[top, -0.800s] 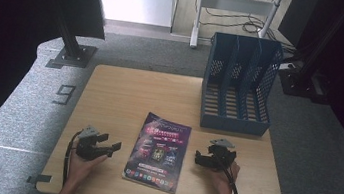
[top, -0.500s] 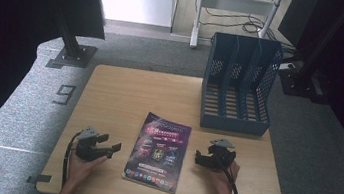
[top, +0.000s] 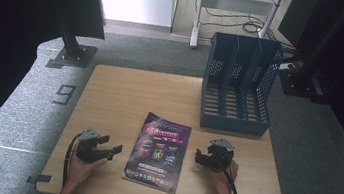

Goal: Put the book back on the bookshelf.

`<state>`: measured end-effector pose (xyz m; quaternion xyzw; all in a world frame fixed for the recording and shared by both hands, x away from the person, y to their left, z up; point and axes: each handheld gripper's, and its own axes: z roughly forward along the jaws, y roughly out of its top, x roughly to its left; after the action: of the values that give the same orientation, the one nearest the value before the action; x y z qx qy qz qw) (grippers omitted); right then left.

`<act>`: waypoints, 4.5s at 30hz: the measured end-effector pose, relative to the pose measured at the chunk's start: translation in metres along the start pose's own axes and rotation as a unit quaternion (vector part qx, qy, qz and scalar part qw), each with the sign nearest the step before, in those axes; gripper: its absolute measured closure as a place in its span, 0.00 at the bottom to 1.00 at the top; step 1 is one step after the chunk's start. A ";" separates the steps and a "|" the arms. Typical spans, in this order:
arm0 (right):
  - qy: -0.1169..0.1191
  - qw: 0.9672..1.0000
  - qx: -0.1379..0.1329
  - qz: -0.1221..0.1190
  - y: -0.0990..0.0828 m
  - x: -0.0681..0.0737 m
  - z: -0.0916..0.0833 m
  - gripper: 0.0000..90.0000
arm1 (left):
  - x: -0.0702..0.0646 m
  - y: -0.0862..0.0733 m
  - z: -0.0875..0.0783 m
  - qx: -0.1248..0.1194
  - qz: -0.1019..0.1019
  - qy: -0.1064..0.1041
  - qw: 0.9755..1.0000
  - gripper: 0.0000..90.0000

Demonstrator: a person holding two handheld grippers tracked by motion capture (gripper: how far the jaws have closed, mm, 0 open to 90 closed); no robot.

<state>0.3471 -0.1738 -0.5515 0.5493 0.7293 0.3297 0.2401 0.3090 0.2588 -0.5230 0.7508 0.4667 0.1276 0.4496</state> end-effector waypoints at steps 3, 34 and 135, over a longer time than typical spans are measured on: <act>0.002 1.000 -0.009 0.000 0.001 0.000 -0.003 0.13 | 0.002 0.000 -0.001 -0.003 -0.008 0.002 1.000 0.26; 0.059 0.996 -0.067 -0.017 0.016 0.027 -0.030 0.18 | -0.006 0.005 0.019 0.007 0.006 -0.008 1.000 0.27; 0.102 0.994 -0.010 -0.027 0.012 0.082 0.017 0.19 | -0.044 0.027 0.098 0.076 0.060 -0.013 0.995 0.25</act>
<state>0.3437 -0.0896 -0.5531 0.4902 0.7614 0.3847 0.1787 0.3613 0.1635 -0.5467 0.8114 0.4229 0.1084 0.3886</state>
